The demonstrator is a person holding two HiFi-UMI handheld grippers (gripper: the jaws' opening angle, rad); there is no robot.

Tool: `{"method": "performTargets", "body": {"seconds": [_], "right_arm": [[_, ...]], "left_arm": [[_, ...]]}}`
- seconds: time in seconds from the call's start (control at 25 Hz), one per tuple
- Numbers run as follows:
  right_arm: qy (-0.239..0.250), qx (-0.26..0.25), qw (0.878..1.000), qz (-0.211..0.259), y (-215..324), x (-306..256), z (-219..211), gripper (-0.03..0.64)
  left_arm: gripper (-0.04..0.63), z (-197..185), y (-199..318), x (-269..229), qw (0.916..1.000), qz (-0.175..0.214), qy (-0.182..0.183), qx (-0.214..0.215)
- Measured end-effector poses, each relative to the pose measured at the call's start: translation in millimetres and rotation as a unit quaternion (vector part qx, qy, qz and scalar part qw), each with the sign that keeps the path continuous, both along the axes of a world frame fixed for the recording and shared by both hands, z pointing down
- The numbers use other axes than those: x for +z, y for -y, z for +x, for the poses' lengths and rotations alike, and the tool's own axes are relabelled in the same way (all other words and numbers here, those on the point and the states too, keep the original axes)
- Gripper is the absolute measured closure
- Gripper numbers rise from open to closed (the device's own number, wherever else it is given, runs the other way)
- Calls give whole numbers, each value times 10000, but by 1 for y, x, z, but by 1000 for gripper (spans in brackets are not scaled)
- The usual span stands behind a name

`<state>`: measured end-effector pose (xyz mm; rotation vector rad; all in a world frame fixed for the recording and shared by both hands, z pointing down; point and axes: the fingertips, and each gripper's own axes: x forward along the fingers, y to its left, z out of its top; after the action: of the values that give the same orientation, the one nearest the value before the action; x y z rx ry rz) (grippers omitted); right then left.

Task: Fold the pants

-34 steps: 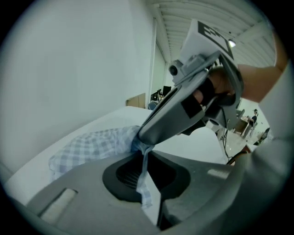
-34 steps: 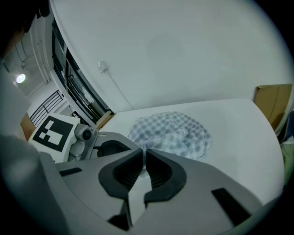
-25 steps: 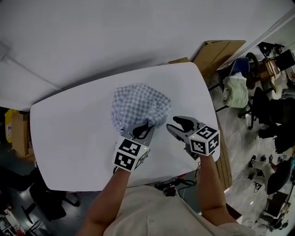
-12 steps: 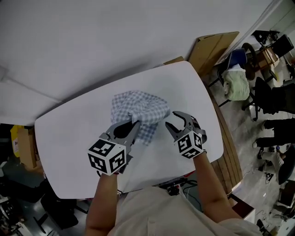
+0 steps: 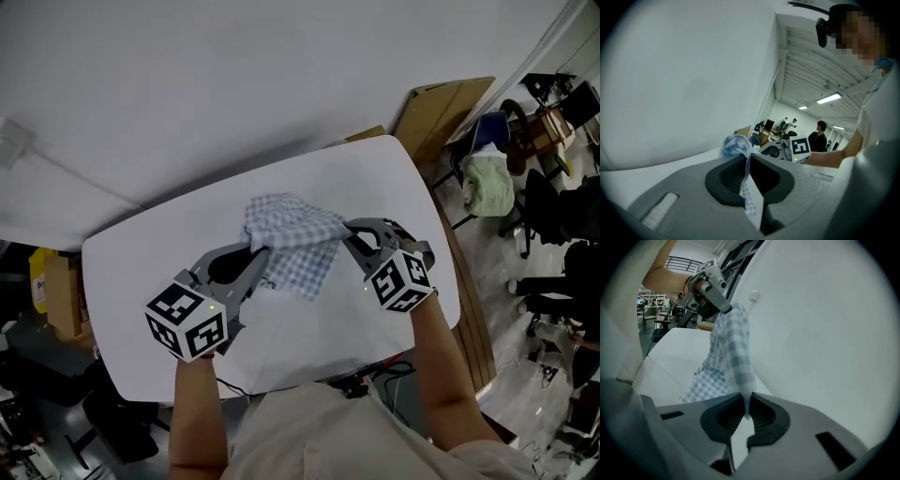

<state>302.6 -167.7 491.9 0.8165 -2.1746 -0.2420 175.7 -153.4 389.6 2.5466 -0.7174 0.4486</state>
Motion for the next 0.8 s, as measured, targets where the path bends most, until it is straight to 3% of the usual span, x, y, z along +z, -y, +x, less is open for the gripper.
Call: {"method": "performTargets", "body": {"seconds": [0.24,0.52,0.8], "right_arm": [[351,-83,9984,433,32,-111,-18,586],[549,169,9920,1120,67,-219,-41,586],[844,342,9748,2038,95,-316,-77,586]], "left_arm": [[563,-44,29,-61,9965,477,-537,-428],[563,-72,57,-146,9876,1209,-689,-728],[563,-110,87,-234,9716,2058,-808,-841]]}}
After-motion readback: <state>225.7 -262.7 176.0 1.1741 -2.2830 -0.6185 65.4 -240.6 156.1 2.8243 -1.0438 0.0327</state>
